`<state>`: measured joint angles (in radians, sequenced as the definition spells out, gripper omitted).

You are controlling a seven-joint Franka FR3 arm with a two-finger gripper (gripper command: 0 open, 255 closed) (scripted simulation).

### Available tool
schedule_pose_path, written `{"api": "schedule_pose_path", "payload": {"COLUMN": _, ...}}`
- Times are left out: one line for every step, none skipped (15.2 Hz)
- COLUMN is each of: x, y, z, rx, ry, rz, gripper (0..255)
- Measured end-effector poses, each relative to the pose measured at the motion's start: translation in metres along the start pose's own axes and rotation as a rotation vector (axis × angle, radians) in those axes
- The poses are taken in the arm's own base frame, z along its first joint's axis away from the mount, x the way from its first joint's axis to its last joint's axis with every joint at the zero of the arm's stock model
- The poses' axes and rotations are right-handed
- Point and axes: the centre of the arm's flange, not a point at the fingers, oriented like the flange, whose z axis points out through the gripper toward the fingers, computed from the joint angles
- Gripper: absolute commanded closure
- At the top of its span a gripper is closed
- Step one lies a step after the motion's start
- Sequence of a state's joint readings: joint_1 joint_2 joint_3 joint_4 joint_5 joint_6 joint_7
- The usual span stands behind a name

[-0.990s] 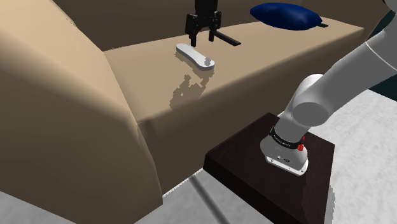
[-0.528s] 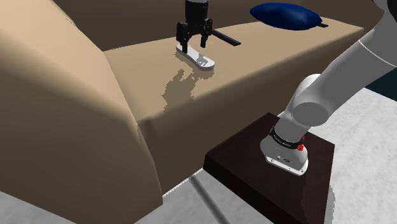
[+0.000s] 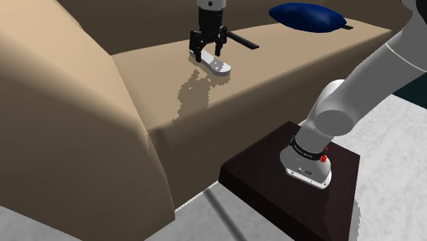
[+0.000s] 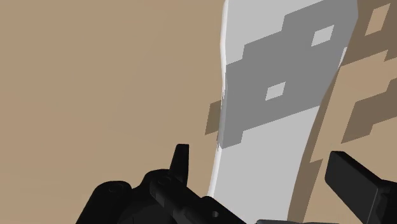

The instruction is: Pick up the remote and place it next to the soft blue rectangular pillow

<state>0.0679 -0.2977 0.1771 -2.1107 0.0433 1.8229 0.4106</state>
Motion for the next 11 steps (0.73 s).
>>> {"api": "schedule_pose_path", "payload": {"x": 0.0, "y": 0.0, "z": 0.0001, "rx": 0.0, "ry": 0.0, "rz": 0.0, "gripper": 0}}
{"api": "schedule_pose_path", "payload": {"x": 0.0, "y": 0.0, "z": 0.0001, "rx": 0.0, "ry": 0.0, "rz": 0.0, "gripper": 255}}
{"api": "schedule_pose_path", "payload": {"x": 0.0, "y": -0.0001, "z": -0.0001, "rx": 0.0, "ry": 0.0, "rz": 0.0, "gripper": 255}}
{"api": "schedule_pose_path", "payload": {"x": -0.0001, "y": -0.0001, "z": 0.0, "rx": 0.0, "ry": 0.0, "rz": 0.0, "gripper": 255}}
{"api": "schedule_pose_path", "payload": {"x": -0.0001, "y": -0.0001, "z": 0.0, "rx": 0.0, "ry": 0.0, "rz": 0.0, "gripper": 255}}
{"api": "schedule_pose_path", "payload": {"x": -0.0001, "y": 0.0, "z": 0.0, "rx": 0.0, "ry": 0.0, "rz": 0.0, "gripper": 255}}
{"api": "schedule_pose_path", "payload": {"x": -0.0001, "y": 0.0, "z": 0.0, "rx": 0.0, "ry": 0.0, "rz": 0.0, "gripper": 255}}
{"api": "schedule_pose_path", "payload": {"x": 0.0, "y": 0.0, "z": 0.0, "rx": 0.0, "ry": 0.0, "rz": 0.0, "gripper": 255}}
{"api": "schedule_pose_path", "payload": {"x": 0.0, "y": 0.0, "z": 0.0, "rx": 0.0, "ry": 0.0, "rz": 0.0, "gripper": 255}}
{"api": "schedule_pose_path", "payload": {"x": 0.0, "y": 0.0, "z": 0.0, "rx": 0.0, "ry": 0.0, "rz": 0.0, "gripper": 255}}
{"api": "schedule_pose_path", "payload": {"x": -0.0001, "y": 0.0, "z": 0.0, "rx": 0.0, "ry": 0.0, "rz": 0.0, "gripper": 255}}
